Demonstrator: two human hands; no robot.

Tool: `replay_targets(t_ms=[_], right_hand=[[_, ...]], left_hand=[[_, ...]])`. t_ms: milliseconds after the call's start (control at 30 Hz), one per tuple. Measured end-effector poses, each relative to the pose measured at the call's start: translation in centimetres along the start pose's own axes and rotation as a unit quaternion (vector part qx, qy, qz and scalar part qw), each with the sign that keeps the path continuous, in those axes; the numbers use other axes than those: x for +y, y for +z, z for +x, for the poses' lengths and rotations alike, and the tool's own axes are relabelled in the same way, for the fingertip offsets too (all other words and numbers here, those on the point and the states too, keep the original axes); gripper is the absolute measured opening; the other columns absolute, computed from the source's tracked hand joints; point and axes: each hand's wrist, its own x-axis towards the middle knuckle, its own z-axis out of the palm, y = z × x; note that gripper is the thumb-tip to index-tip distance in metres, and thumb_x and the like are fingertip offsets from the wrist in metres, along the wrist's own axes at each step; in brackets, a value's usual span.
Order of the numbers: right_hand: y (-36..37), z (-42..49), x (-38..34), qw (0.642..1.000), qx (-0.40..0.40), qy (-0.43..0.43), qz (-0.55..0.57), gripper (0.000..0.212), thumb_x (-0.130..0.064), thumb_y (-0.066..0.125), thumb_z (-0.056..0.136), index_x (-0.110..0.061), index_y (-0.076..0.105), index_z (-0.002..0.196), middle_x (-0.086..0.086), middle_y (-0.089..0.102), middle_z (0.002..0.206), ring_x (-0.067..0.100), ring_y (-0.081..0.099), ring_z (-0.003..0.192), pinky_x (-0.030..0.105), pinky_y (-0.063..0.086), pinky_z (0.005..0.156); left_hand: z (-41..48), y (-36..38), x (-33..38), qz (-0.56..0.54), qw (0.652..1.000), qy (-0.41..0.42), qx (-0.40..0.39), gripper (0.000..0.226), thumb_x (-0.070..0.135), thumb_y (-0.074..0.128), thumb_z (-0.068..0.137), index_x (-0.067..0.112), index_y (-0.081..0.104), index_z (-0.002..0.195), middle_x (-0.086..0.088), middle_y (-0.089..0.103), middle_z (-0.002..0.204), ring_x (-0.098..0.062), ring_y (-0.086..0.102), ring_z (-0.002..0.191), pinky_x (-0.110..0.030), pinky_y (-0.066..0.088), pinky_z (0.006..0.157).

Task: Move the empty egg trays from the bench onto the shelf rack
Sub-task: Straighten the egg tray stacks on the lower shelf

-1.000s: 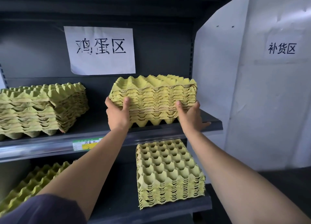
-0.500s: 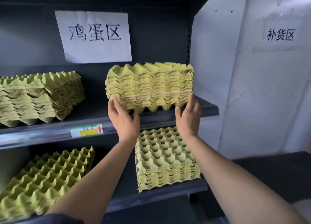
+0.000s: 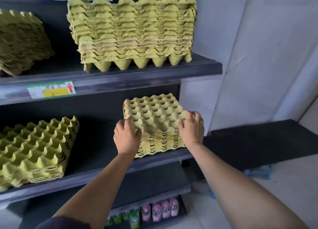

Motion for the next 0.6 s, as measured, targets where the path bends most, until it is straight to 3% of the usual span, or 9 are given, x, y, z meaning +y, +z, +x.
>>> replay_targets(t_ms=[100, 200, 267, 367, 600], right_hand=[[2.2, 0.0, 1.7, 0.991, -0.050, 0.121, 0.035, 0.055, -0.037, 0.051, 0.094, -0.012, 0.037, 0.140, 0.019, 0.037, 0.142, 0.036, 0.041, 0.126, 0.043, 0.043, 0.095], [3.9, 0.7, 2.6, 0.954, -0.101, 0.225, 0.168, 0.059, -0.039, 0.048, 0.094, -0.009, 0.030, 0.142, 0.022, 0.041, 0.136, 0.040, 0.052, 0.115, 0.049, 0.048, 0.091], [4.4, 1.0, 2.6, 0.935, -0.100, 0.261, 0.217, 0.053, -0.038, 0.048, 0.092, -0.009, 0.036, 0.135, 0.020, 0.045, 0.129, 0.039, 0.054, 0.107, 0.051, 0.049, 0.088], [4.7, 1.2, 2.2, 0.932, -0.085, 0.289, 0.203, 0.040, -0.030, 0.044, 0.090, -0.009, 0.039, 0.124, 0.018, 0.044, 0.121, 0.040, 0.052, 0.103, 0.048, 0.047, 0.085], [5.3, -0.4, -0.4, 0.940, -0.095, 0.268, 0.188, 0.039, -0.025, 0.044, 0.091, -0.006, 0.039, 0.124, 0.021, 0.043, 0.122, 0.041, 0.048, 0.108, 0.044, 0.042, 0.089]], left_hand=[[0.7, 1.7, -1.9, -0.074, 0.990, -0.107, -0.057, 0.063, 0.031, 0.059, 0.087, 0.017, 0.031, 0.142, -0.014, 0.033, 0.141, -0.035, 0.038, 0.124, -0.045, 0.034, 0.098], [1.7, 3.2, -3.2, -0.227, 0.946, -0.196, -0.123, 0.060, 0.030, 0.058, 0.088, 0.018, 0.030, 0.140, -0.012, 0.037, 0.138, -0.033, 0.045, 0.118, -0.049, 0.039, 0.101], [2.0, 4.1, -3.5, -0.261, 0.929, -0.231, -0.128, 0.053, 0.030, 0.058, 0.087, 0.017, 0.036, 0.133, -0.012, 0.046, 0.131, -0.032, 0.051, 0.111, -0.049, 0.043, 0.097], [2.0, 4.9, -3.4, -0.264, 0.926, -0.254, -0.086, 0.051, 0.025, 0.056, 0.088, 0.015, 0.038, 0.134, -0.010, 0.049, 0.129, -0.030, 0.053, 0.107, -0.046, 0.045, 0.094], [1.8, 3.6, -5.2, -0.234, 0.936, -0.261, -0.028, 0.050, 0.022, 0.052, 0.086, 0.013, 0.040, 0.134, -0.013, 0.052, 0.126, -0.032, 0.054, 0.106, -0.048, 0.046, 0.094]])
